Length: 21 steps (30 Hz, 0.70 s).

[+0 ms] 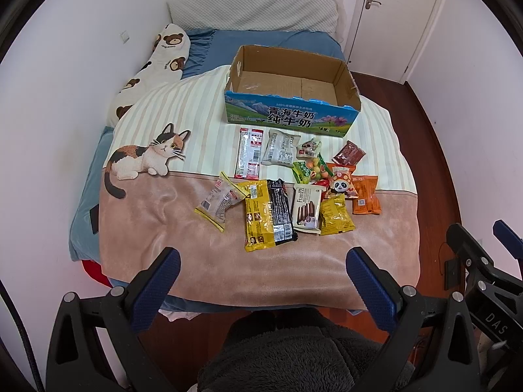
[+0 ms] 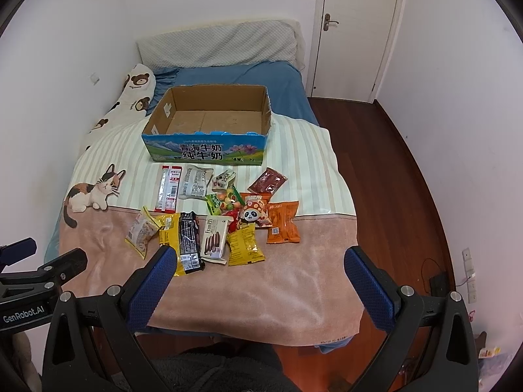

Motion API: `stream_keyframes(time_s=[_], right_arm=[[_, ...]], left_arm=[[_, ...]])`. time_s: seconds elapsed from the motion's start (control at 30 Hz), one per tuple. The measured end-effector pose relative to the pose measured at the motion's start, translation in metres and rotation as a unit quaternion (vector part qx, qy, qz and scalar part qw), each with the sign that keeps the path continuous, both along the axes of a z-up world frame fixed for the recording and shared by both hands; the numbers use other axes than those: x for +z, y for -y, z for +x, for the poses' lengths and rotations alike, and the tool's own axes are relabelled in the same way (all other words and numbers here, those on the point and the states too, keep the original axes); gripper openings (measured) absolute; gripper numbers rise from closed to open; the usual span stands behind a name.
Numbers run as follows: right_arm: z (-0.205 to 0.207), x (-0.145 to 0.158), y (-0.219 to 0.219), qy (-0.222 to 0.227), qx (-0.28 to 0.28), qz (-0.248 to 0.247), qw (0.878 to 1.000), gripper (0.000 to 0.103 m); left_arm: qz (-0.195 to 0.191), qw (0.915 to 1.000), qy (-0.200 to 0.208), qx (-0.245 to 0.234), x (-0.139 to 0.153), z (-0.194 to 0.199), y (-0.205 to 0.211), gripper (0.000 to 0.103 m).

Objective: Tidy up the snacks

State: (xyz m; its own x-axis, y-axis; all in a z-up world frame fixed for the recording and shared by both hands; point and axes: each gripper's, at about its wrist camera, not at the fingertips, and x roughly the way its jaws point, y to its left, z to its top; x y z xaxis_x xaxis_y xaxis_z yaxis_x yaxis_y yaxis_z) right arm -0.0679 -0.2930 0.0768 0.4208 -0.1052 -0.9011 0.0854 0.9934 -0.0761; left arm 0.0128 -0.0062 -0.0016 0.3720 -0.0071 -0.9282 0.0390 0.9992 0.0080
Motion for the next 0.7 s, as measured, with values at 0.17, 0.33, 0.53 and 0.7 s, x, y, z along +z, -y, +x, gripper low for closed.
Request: stream_keyframes(time_s=[0.17, 0.33, 0.53, 0.7], right_arm=[[-0.001, 0.002, -0.002, 0.0, 0.002, 0.002, 1.0, 0.103], [0.001, 0.0, -0.001, -0.005, -0.001, 0.009, 1.0, 0.103], [0.022, -0.037, 0.013, -0.032, -0.012, 0.045, 0.998, 0.103], [0.05, -0.091, 0.02, -0.063, -0.026, 0.069, 0.995, 0.103]], left_arm=[[-0.001, 1.0, -0.001, 0.002, 0.0, -0.001, 0.0, 0.103], [0.002, 1.0, 0.0, 0.004, -0.001, 0.001, -0.002, 0.103], [0.019, 0.9989, -0.01, 0.041, -0.032, 0.026, -0.017, 0.103], [0.044, 0.9961, -0.048, 0.059, -0.088, 0.062, -0.03, 0.103]])
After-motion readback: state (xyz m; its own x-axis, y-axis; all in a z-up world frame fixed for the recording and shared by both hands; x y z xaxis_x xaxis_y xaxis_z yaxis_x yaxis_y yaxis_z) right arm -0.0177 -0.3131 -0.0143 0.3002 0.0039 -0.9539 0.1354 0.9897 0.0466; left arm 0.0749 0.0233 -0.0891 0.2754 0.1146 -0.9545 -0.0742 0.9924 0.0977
